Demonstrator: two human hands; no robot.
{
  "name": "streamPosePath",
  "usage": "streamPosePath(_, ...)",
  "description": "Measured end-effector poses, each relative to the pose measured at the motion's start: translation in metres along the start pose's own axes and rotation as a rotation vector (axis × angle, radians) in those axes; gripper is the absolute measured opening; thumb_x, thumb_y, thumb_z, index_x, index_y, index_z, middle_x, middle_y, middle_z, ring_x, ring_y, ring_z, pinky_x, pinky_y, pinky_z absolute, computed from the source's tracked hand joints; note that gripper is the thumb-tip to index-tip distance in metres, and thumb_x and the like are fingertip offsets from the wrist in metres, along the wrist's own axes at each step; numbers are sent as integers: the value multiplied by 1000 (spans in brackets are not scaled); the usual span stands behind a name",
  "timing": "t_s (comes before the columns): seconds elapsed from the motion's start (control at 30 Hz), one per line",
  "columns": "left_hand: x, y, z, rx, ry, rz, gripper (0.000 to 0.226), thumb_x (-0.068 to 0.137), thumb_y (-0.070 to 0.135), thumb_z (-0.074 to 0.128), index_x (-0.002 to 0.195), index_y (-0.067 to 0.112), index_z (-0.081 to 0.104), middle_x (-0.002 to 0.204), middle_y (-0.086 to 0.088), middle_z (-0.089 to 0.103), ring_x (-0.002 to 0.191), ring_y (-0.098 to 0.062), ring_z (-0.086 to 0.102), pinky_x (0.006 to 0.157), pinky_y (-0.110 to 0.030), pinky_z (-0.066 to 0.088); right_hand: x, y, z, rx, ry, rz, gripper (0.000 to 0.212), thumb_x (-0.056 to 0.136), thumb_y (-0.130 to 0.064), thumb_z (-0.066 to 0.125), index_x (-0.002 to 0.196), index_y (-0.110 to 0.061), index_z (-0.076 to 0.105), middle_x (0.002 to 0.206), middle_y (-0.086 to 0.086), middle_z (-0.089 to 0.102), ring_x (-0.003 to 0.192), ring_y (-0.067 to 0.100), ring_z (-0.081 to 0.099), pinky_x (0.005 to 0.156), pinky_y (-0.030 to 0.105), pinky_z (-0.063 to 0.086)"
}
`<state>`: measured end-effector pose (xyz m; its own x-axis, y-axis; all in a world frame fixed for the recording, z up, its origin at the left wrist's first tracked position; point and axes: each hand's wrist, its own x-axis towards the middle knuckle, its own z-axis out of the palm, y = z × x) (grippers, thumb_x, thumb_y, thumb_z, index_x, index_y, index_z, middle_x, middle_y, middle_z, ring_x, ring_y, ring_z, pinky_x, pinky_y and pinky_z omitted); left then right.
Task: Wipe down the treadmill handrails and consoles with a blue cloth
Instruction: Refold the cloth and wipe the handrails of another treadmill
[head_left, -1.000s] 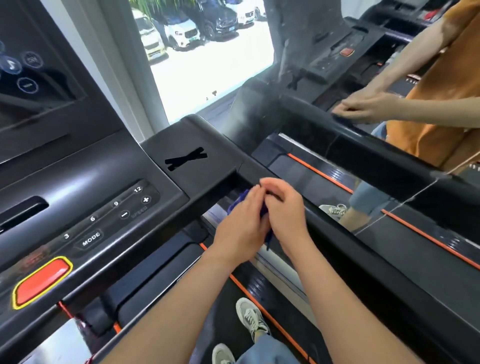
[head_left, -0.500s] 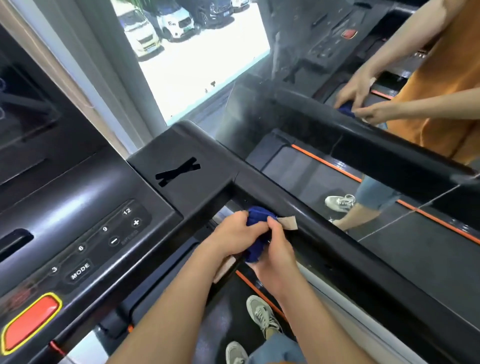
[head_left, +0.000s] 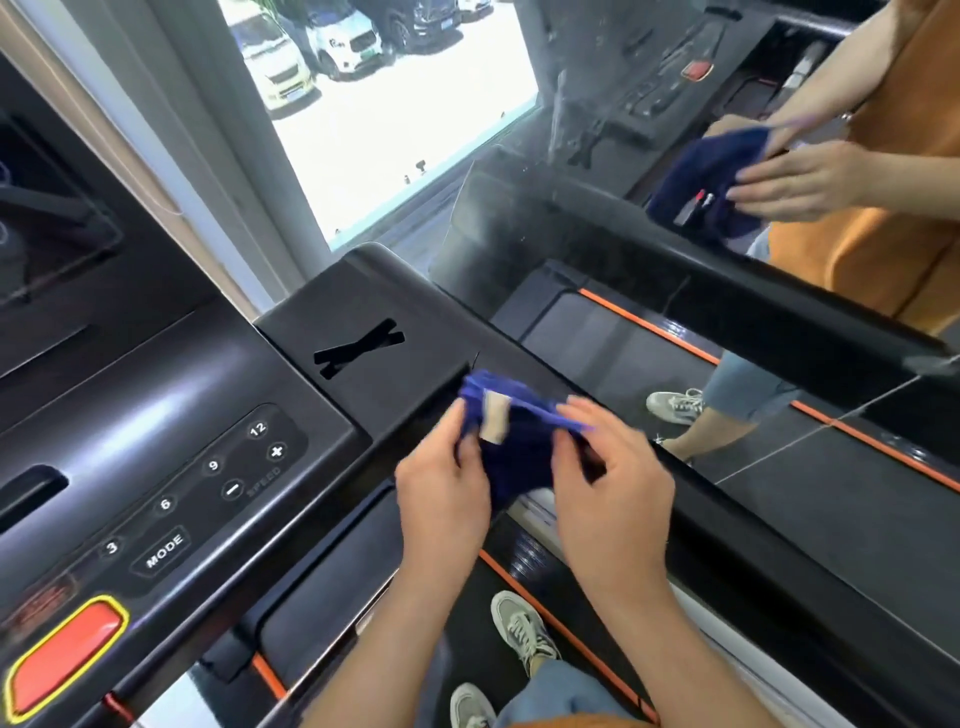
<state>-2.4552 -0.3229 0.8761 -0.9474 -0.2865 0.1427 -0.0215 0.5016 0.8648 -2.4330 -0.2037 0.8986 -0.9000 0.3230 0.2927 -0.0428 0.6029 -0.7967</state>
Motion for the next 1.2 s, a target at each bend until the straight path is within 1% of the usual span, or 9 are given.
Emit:
streamPosePath(0.1,9,11,10,-204,133,-183,34,92,8,50,65,29,52,50,11,41,49,-7,34,52,-23,31,33,-4,12,-70,85,-210,25,89,-3,55,109,-5,70,117,7,67,110,22,60,100,31,45)
streamPosePath(0.23,30,16,23,-336,86,-236,24,89,18,50,88,25,73,65,16,61,62,-3,51,67,-32,47,42,18,30,-371,-347,-170,51,86,-32,64,132,-14,53,135,4,55,126,24,48,108,38,37)
streamPosePath(0.37,59,33,10,-555,131,-254,33,91,6,52,101,28,75,89,14,73,83,-4,64,83,-30,54,60,23,25,-29,-253,-17,16,83,-11,68,97,-19,69,96,-7,69,93,11,62,84,34,49)
streamPosePath(0.47,66,31,2,-396,197,-168,37,84,4,57,111,28,67,103,10,70,99,-11,63,92,-35,52,99,9,16,113,-183,-15,15,84,-6,63,89,-19,70,87,-4,68,83,12,62,80,27,49)
streamPosePath(0.6,46,7,13,86,179,-69,36,76,11,68,107,24,55,107,3,54,101,-17,48,90,-27,36,149,9,33,-237,-264,-71,31,87,-24,48,110,-15,67,112,10,64,108,34,55,91,47,46)
streamPosePath(0.7,19,-8,24,136,50,-98,27,78,8,68,87,24,48,91,8,46,88,-18,48,77,-28,37,142,6,59,-311,-578,126,52,93,-52,43,118,-8,55,121,19,58,116,38,52,93,44,42)
streamPosePath(0.83,8,-26,27,220,-193,-197,18,91,20,56,109,23,55,108,8,56,105,-17,55,76,-23,34,104,5,90,-548,-605,-100,86,85,-73,39,140,-7,33,131,15,47,120,36,45,94,45,42)
streamPosePath(1.0,36,4,32,135,-198,-332,28,93,25,49,121,18,47,118,0,60,110,-23,54,81,-31,37,145,5,108,-496,-765,79,78,86,-75,32,125,-9,47,124,17,58,114,37,54,88,42,43)
streamPosePath(1.2,2,4,39,176,-243,-26,9,90,16,53,93,24,49,93,9,55,85,-10,50,73,-26,38,105,52,20,-898,-740,-222,80,86,-69,-1,124,-18,48,113,9,64,102,33,63,74,40,42)
